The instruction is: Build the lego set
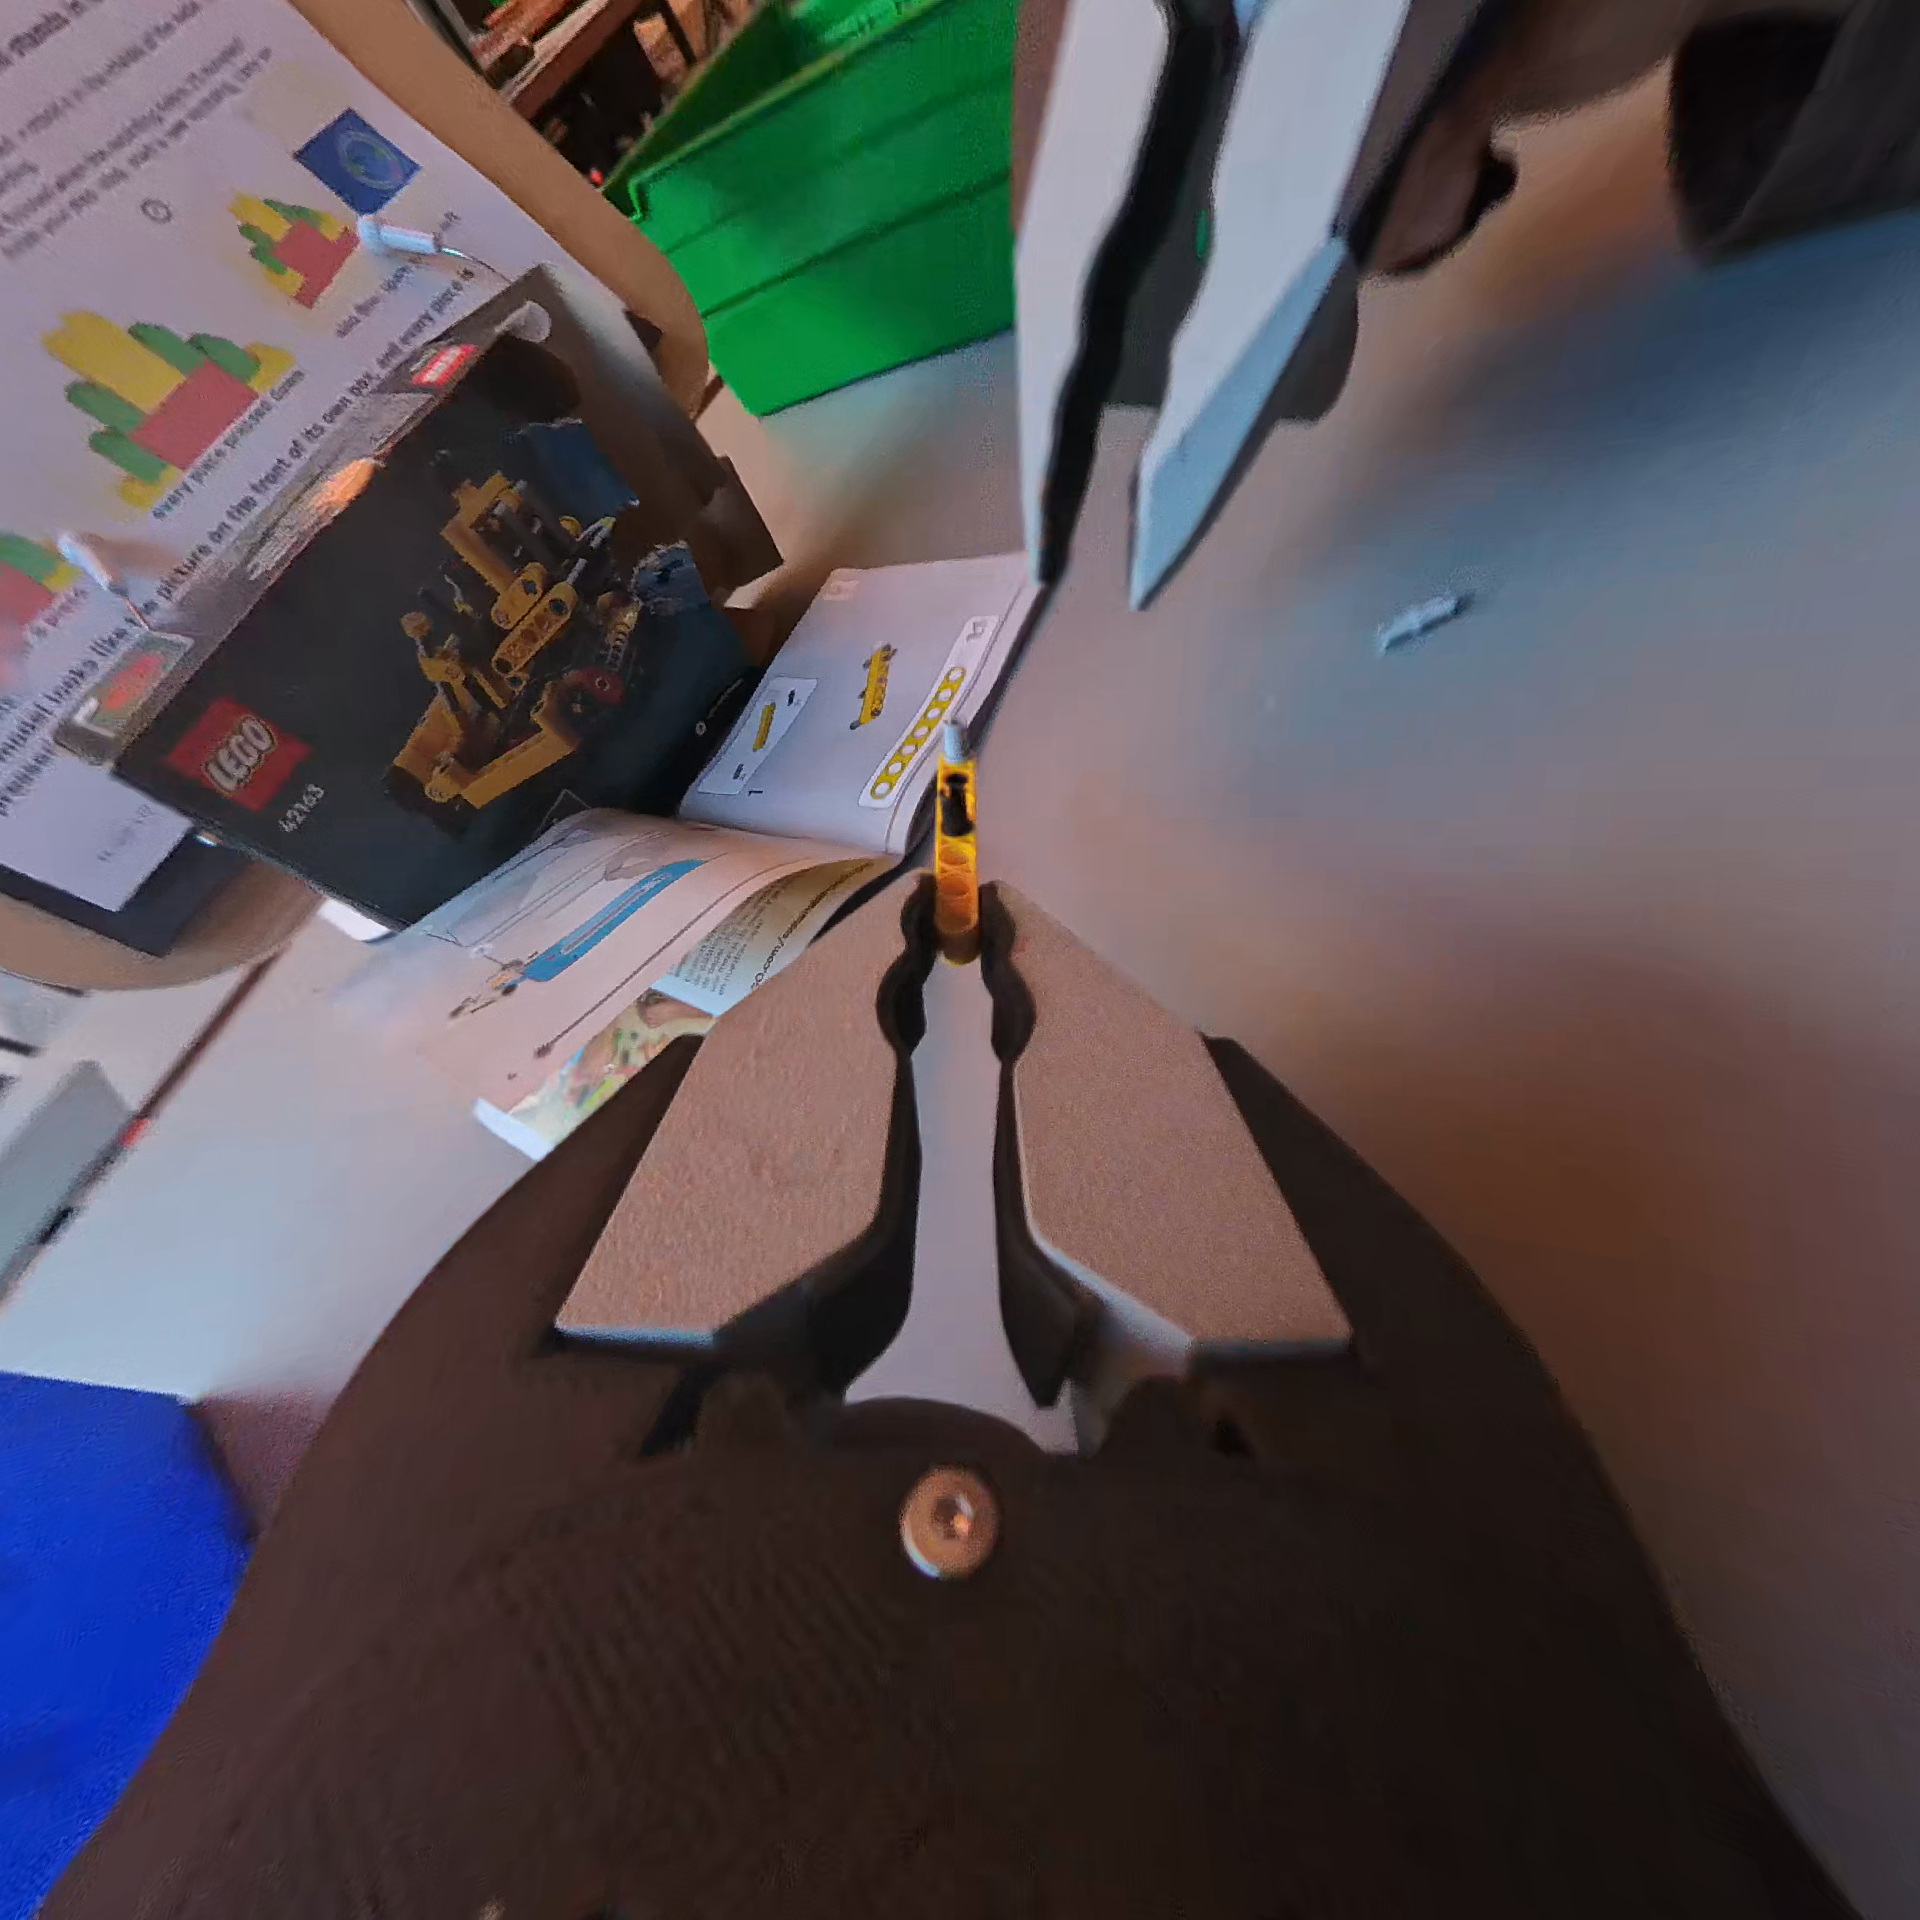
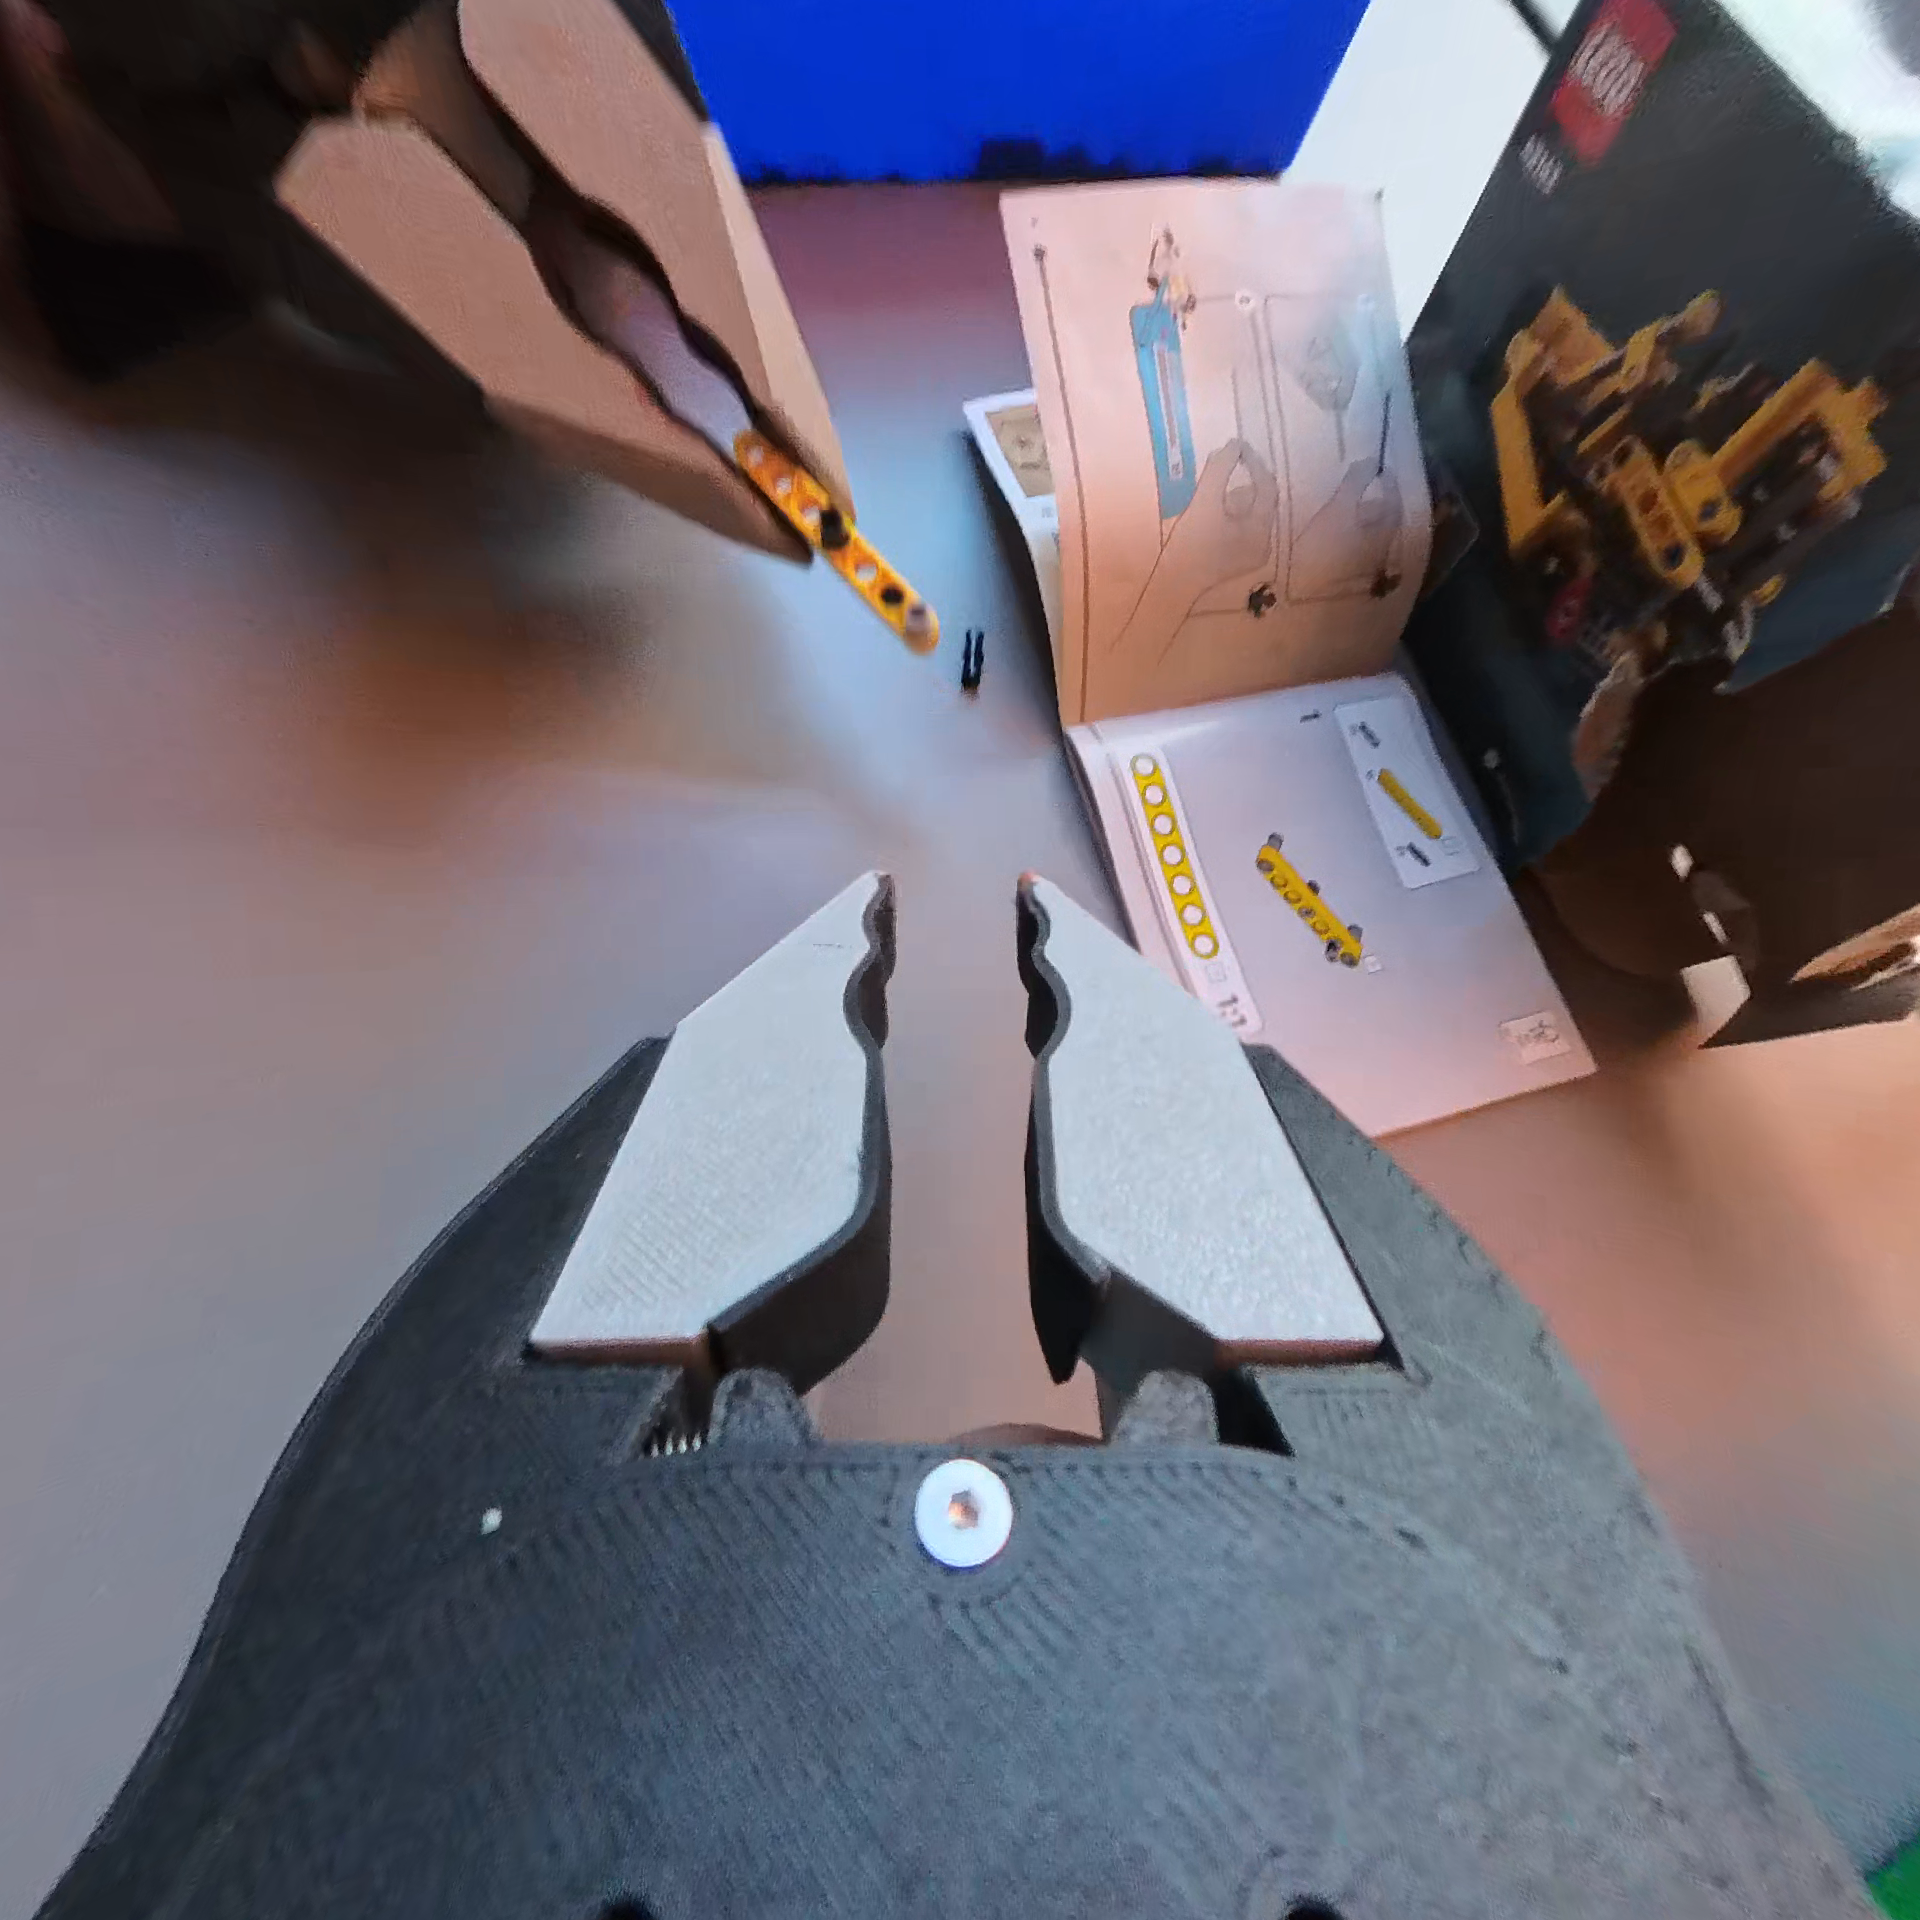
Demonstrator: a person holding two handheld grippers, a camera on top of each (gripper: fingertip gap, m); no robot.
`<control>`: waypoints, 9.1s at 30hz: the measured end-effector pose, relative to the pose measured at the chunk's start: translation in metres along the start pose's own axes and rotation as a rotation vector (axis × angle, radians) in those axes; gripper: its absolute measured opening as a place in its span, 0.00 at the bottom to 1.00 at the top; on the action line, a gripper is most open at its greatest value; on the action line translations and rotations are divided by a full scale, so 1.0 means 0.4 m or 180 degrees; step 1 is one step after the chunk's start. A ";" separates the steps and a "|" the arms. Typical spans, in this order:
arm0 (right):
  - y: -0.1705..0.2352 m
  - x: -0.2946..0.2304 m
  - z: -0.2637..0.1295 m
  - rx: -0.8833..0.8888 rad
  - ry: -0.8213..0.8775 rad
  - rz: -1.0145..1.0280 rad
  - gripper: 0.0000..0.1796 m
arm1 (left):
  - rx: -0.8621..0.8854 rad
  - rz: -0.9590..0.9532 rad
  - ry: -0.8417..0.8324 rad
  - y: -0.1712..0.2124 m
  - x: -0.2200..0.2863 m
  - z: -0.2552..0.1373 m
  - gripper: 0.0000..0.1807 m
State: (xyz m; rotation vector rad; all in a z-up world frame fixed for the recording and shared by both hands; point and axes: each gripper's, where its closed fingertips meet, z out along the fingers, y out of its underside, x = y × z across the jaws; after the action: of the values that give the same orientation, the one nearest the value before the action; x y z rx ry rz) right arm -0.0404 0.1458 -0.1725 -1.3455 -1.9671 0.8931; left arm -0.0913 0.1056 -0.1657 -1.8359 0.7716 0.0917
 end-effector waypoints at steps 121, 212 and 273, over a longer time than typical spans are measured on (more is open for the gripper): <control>-0.041 -0.050 -0.045 0.0593 -0.0768 0.0423 0.13 | 0.0519 -0.2411 0.1606 -0.070 0.049 -0.042 0.03; -0.099 -0.130 -0.004 0.0930 -0.1205 0.0451 0.03 | 0.0692 -0.1749 0.1563 -0.103 0.086 -0.053 0.03; 0.146 0.010 -0.022 -0.0541 -0.0013 0.0455 0.02 | 0.0564 -0.1244 0.0928 -0.077 0.044 -0.031 0.03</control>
State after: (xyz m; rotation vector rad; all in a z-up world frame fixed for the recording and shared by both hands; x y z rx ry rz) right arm -0.0029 0.1669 -0.2131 -1.5986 -2.0073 0.8078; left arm -0.0644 0.0927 -0.1429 -1.8161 0.5824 -0.4905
